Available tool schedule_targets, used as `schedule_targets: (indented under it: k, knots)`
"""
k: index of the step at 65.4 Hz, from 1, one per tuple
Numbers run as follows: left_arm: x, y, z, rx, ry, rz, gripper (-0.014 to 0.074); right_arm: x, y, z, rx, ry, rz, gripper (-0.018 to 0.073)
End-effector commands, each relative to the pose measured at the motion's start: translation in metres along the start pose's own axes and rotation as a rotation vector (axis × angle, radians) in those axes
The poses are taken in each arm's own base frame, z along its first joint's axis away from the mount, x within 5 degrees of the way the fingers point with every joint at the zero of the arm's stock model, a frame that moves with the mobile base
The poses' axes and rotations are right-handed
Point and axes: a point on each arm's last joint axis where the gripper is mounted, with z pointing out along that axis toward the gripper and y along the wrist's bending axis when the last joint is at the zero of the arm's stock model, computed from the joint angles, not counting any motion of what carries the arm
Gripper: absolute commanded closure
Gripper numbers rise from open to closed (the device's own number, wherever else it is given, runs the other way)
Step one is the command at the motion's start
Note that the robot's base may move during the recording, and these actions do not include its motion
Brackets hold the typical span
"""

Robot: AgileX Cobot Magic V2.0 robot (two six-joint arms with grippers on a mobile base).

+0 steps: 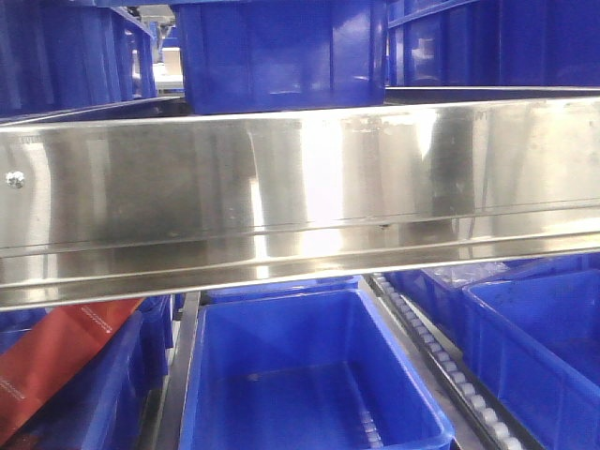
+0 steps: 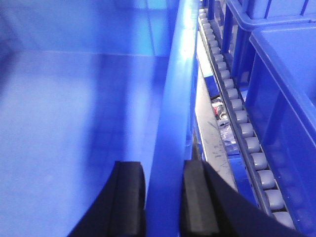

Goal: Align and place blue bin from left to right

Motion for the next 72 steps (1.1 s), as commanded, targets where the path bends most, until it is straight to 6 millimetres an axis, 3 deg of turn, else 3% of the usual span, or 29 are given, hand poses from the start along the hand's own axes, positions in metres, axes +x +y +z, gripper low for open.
schedule_targets:
  k: [1,31,45,52,72]
  knots:
    - [-0.018,0.002,-0.016,0.023,-0.158,0.009,0.0604,-0.013,0.001,-0.016,-0.020,-0.123,-0.032,0.0638]
    - [-0.018,0.002,-0.016,0.023,-0.158,0.009,0.0604,-0.013,0.001,-0.016,-0.021,-0.126,-0.032,0.0638]
    - [-0.007,0.001,-0.014,0.030,-0.039,-0.014,0.0604,-0.013,-0.001,-0.014,-0.014,-0.127,-0.031,0.0638]
    - [0.001,-0.003,-0.006,0.050,0.035,-0.041,0.0604,-0.011,-0.009,0.000,0.009,-0.103,-0.024,0.0638]
    - [0.012,-0.006,0.022,0.011,0.113,-0.053,0.0604,0.001,-0.021,0.066,0.047,-0.017,-0.068,0.0638]
